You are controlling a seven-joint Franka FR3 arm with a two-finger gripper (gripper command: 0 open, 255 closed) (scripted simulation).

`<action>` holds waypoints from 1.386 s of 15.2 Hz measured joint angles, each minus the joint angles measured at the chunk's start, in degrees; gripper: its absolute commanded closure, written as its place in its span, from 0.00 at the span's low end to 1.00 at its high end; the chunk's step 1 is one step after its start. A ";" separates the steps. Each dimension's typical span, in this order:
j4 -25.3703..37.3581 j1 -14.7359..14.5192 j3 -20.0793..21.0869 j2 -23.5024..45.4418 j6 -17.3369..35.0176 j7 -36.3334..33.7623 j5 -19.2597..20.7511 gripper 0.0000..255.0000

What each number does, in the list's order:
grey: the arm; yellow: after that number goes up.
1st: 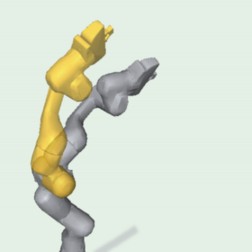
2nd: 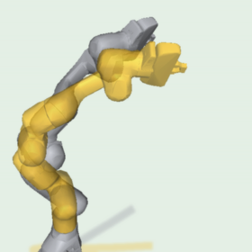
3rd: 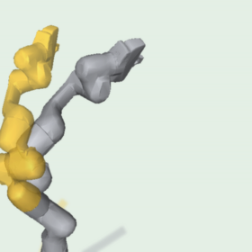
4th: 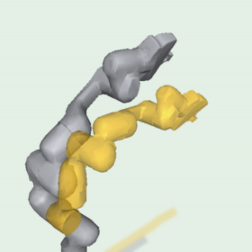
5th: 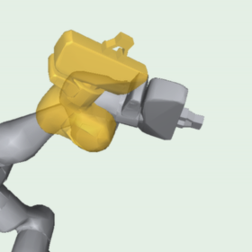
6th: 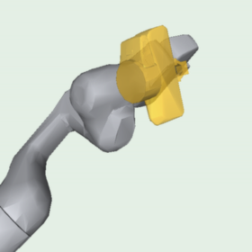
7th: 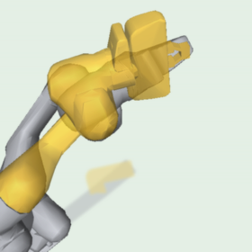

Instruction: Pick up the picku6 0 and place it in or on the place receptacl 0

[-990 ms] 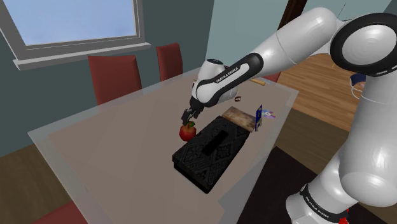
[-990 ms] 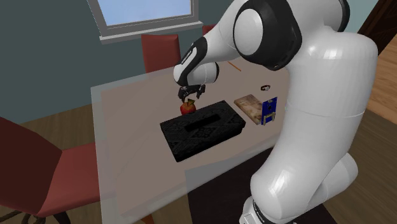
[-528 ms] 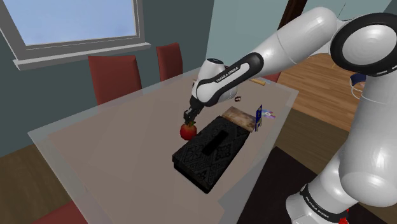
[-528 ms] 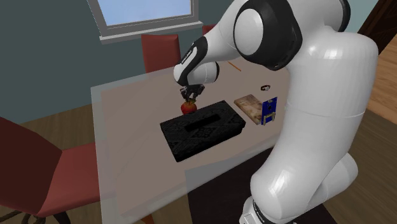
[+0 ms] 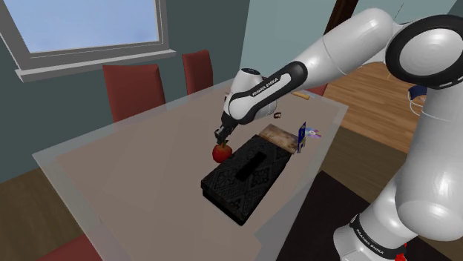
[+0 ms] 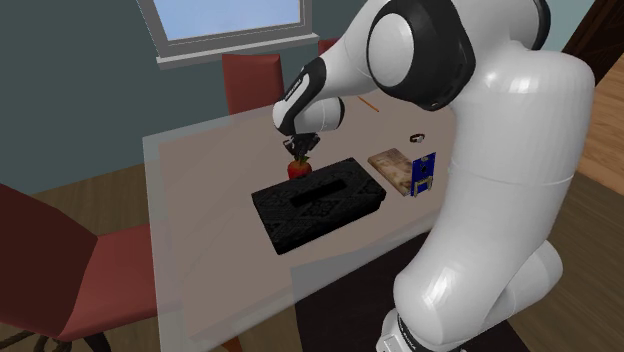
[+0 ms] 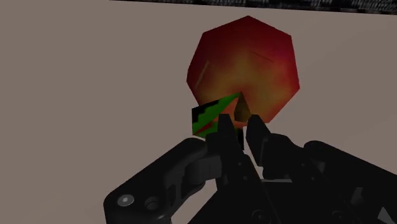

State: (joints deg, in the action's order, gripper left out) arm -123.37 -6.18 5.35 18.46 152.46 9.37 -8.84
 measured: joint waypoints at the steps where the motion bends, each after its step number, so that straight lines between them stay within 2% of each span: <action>1: -0.01 0.00 -0.01 -0.14 -0.31 -0.03 0.02 1.00; 4: -0.04 0.00 -0.05 -1.65 -1.94 -0.25 0.13 1.00; 5: -0.03 0.00 -0.05 -1.66 -1.94 -0.25 0.13 0.00; 6: -0.04 0.00 -0.05 -1.65 -1.94 -0.25 0.13 0.00; 7: -0.33 1.51 1.00 -2.45 -3.41 1.89 -1.89 0.00; 9: -0.28 5.79 3.53 -4.57 -9.57 9.01 -9.07 0.00; 11: -0.33 7.97 4.24 -5.17 -12.81 13.42 -13.09 0.00; 14: -0.58 8.27 4.72 -3.91 -12.10 14.99 -14.67 0.00; 21: -0.61 7.84 5.19 -1.23 -9.38 15.56 -15.38 0.00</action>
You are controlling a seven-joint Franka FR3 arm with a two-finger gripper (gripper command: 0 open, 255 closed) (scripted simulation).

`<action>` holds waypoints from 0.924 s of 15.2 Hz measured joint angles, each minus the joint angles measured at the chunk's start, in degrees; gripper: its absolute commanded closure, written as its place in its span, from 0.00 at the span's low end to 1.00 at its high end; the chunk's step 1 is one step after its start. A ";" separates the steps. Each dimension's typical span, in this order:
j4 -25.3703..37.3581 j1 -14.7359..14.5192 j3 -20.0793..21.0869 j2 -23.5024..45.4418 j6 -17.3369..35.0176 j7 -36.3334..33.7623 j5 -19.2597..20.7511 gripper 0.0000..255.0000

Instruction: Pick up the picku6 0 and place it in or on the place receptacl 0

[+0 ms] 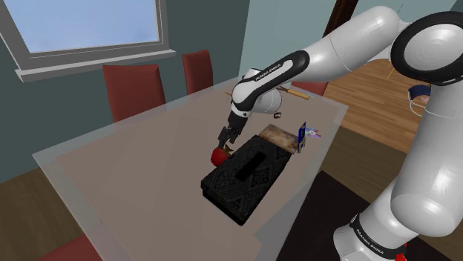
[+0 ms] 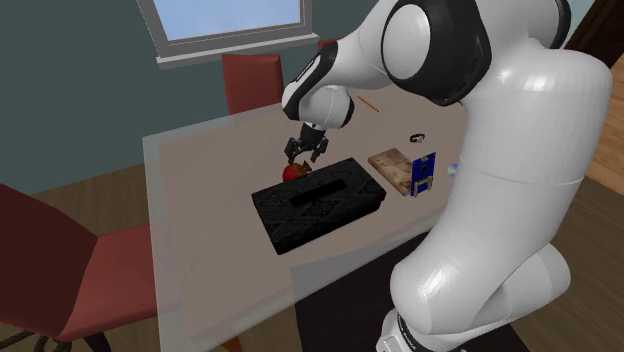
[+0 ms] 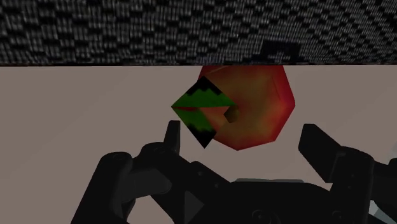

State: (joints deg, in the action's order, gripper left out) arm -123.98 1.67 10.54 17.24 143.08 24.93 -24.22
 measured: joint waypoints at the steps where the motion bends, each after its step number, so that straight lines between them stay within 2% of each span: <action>1: 0.01 -0.01 0.01 0.04 0.03 0.00 0.00 0.00; 3: -0.01 -0.01 0.01 0.05 0.07 0.01 -0.02 0.00; 4: -0.01 -0.01 0.01 0.05 0.07 0.01 -0.02 1.00; 14: 0.30 -0.04 -0.01 0.00 0.08 -0.09 0.03 1.00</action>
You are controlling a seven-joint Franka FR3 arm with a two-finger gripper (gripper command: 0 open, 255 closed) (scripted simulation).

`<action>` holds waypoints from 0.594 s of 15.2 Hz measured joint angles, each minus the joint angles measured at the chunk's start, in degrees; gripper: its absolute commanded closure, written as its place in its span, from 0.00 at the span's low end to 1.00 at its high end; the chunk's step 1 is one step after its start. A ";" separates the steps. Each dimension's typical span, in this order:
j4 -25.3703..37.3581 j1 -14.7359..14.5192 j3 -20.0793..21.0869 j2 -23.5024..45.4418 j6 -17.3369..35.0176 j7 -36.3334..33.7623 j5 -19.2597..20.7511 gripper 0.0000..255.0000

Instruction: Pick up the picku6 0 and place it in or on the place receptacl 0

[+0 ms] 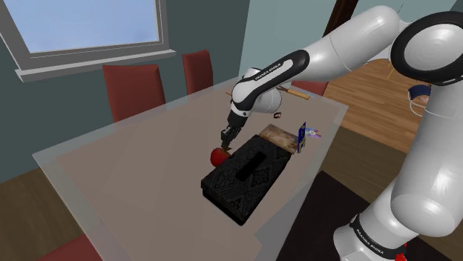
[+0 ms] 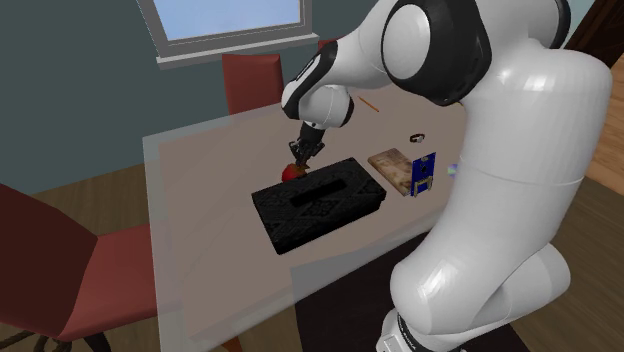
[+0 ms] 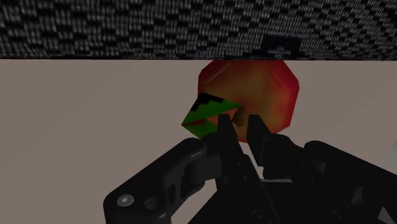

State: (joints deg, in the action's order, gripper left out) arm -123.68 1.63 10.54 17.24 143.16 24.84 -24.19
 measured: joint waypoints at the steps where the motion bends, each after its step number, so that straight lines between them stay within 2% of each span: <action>1: -0.20 0.03 -0.01 -0.28 -0.26 -0.04 0.02 1.00; 9: 0.36 0.13 -0.38 -4.51 -5.08 -1.92 1.14 1.00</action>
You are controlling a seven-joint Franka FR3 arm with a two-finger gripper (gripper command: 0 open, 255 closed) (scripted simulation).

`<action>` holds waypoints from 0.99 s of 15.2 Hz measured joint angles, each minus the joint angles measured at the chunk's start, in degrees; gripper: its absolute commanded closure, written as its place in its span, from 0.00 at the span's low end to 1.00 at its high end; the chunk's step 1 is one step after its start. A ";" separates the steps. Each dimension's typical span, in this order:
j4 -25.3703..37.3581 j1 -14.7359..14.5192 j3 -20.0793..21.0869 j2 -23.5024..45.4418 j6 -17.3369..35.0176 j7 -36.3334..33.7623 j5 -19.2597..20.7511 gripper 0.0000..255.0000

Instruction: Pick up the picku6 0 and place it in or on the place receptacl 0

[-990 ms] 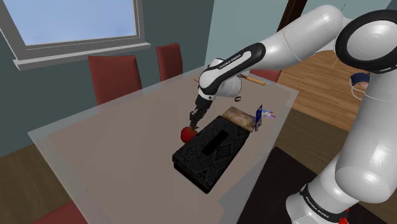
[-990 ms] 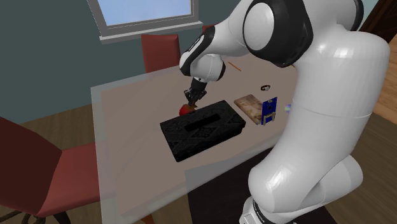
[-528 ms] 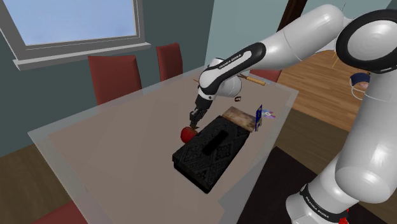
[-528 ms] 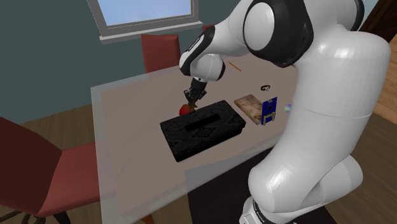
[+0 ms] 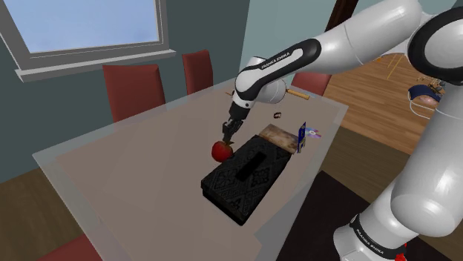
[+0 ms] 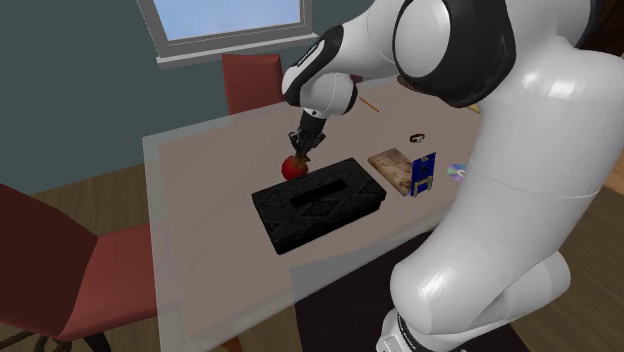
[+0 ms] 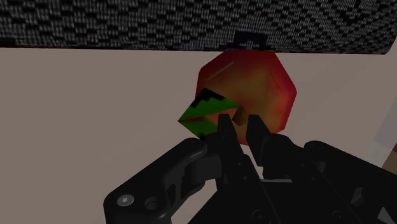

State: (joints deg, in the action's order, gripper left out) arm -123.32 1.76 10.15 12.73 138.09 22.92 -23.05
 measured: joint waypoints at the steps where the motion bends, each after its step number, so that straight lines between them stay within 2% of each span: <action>1: 0.31 -0.04 -0.02 -0.37 -0.62 -0.35 0.19 1.00; 15: 3.66 0.42 -0.60 -6.69 -10.06 -3.46 1.97 1.00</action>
State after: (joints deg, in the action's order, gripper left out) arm -119.65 2.17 9.55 6.03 128.02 19.46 -21.07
